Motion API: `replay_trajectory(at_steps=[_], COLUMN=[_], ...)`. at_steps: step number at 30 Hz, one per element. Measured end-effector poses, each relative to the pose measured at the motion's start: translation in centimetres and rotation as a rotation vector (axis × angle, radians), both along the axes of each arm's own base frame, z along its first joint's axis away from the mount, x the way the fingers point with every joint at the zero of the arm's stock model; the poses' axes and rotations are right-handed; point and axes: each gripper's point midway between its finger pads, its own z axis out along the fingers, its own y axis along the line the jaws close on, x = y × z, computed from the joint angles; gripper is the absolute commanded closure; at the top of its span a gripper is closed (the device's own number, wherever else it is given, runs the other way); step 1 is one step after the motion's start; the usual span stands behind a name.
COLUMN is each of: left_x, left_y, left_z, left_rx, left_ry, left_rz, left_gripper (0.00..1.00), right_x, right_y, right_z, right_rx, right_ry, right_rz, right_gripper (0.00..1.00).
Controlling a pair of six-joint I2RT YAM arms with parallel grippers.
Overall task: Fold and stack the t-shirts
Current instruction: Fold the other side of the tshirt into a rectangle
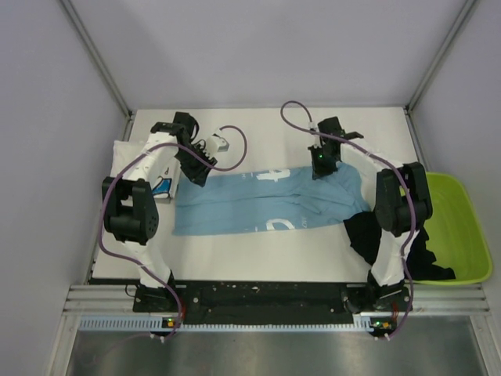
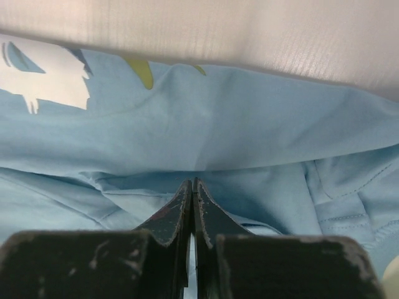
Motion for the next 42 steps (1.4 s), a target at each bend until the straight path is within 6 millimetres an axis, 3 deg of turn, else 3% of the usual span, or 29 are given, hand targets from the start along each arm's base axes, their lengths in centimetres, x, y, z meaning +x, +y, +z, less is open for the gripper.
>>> replay_trajectory(at_steps=[4,9,18,19,24,29,33,35,36,40,42], left_x=[0.0,0.0,0.1,0.2,0.5,-0.5,-2.2,-3.1,-3.6,-5.6,-6.8], left_y=[0.0,0.0,-0.9,-1.2,-3.7,-7.5,-11.5,-13.7,-15.1,-20.5,-23.3], left_z=[0.0,0.0,0.4,0.5,1.4,1.6,1.8,2.0,2.1,1.6,1.0], left_rx=[0.0,-0.001,-0.034,-0.041,-0.08,-0.127,-0.179,-0.194,-0.202,-0.228,-0.246], left_ry=[0.0,0.0,-0.003,-0.008,-0.034,-0.028,-0.026,-0.033,-0.044,-0.08,-0.099], left_rz=[0.0,0.0,-0.015,-0.02,-0.08,-0.187,-0.314,-0.382,-0.426,-0.573,-0.642], left_gripper=[0.6,0.6,0.61,0.6,0.6,0.58,0.57,0.56,0.55,0.51,0.48], right_x=[-0.1,-1.4,-7.3,-7.8,-10.4,-11.3,-11.8,-11.1,-10.3,-5.3,-3.9], right_y=[0.4,1.3,6.3,7.0,10.3,10.8,9.4,7.6,6.3,-2.0,-3.9], right_z=[1.4,1.8,1.3,1.2,1.2,1.3,2.5,3.9,4.5,5.7,5.3], right_rx=[0.017,0.026,0.078,0.085,0.149,0.182,0.179,0.202,0.212,0.192,0.152], right_ry=[-0.029,-0.027,0.051,0.06,0.108,0.13,0.119,0.093,0.078,-0.011,-0.021], right_rz=[0.002,0.014,0.108,0.121,0.168,0.168,0.142,0.077,0.027,-0.241,-0.281], right_gripper=[0.99,1.0,1.0,0.98,0.68,0.58,0.62,0.63,0.62,0.57,0.57])
